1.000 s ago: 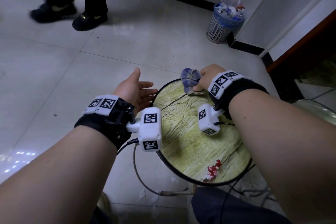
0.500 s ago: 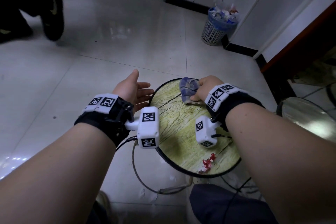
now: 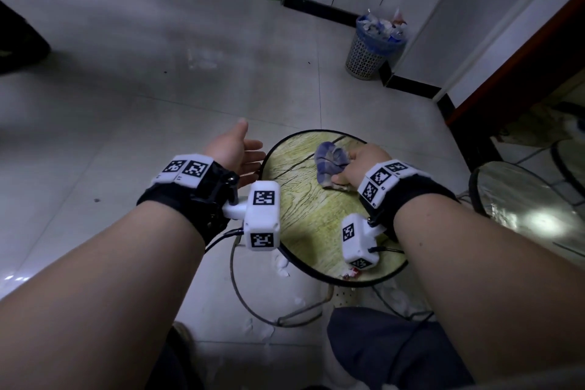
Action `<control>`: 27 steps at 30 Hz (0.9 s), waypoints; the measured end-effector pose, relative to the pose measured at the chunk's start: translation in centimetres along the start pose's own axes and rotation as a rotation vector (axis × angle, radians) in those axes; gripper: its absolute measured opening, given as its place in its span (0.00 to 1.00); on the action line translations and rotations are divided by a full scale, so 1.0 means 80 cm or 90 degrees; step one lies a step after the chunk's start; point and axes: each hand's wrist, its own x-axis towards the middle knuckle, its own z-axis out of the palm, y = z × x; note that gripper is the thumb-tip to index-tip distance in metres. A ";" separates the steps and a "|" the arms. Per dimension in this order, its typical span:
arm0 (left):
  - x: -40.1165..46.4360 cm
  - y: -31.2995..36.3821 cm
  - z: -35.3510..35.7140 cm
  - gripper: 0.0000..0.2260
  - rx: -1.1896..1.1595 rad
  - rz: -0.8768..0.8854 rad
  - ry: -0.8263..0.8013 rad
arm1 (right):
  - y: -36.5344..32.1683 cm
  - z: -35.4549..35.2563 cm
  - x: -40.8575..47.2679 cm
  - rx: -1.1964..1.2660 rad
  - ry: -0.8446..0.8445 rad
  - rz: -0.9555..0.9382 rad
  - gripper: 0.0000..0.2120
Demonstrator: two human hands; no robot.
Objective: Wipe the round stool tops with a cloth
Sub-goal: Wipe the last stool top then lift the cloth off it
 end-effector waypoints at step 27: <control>-0.043 -0.018 0.011 0.19 0.059 0.044 0.033 | 0.028 0.020 -0.070 0.095 -0.005 0.017 0.14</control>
